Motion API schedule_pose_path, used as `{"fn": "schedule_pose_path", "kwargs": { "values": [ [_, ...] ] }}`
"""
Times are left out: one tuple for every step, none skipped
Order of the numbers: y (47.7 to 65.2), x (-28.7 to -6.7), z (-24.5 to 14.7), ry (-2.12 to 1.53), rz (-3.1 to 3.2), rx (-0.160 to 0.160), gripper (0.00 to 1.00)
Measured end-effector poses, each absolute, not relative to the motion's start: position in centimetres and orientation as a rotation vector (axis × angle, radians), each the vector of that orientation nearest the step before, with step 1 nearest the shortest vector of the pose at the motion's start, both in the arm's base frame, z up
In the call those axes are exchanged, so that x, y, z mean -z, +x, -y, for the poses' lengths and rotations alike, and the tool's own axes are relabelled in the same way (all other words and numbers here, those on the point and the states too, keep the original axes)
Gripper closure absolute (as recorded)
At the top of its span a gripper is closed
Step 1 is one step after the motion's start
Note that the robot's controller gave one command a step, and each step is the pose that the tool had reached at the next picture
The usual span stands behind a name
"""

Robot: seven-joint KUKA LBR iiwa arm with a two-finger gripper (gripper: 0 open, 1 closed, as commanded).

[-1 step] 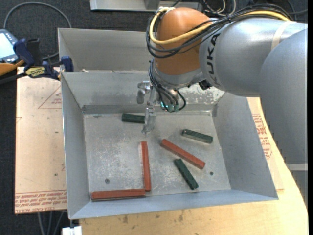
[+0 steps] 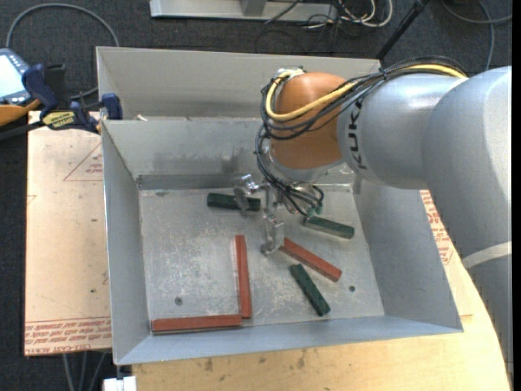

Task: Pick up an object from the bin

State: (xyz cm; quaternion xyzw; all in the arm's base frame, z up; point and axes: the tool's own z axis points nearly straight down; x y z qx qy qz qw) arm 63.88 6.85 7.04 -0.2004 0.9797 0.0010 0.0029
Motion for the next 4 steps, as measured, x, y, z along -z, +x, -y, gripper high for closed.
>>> {"fn": "schedule_pose_path", "kwargs": {
  "values": [
    [65.5, -14.0, -15.9, -0.358, -3.111, -0.008, 0.00],
    [64.3, -6.9, -6.2, -0.284, -3.126, 0.000, 0.00],
    [62.6, -7.1, -4.6, -0.928, -2.997, -0.001, 0.00],
    [62.7, -7.3, -4.7, -0.926, -2.993, -0.002, 1.00]
  ]
}}
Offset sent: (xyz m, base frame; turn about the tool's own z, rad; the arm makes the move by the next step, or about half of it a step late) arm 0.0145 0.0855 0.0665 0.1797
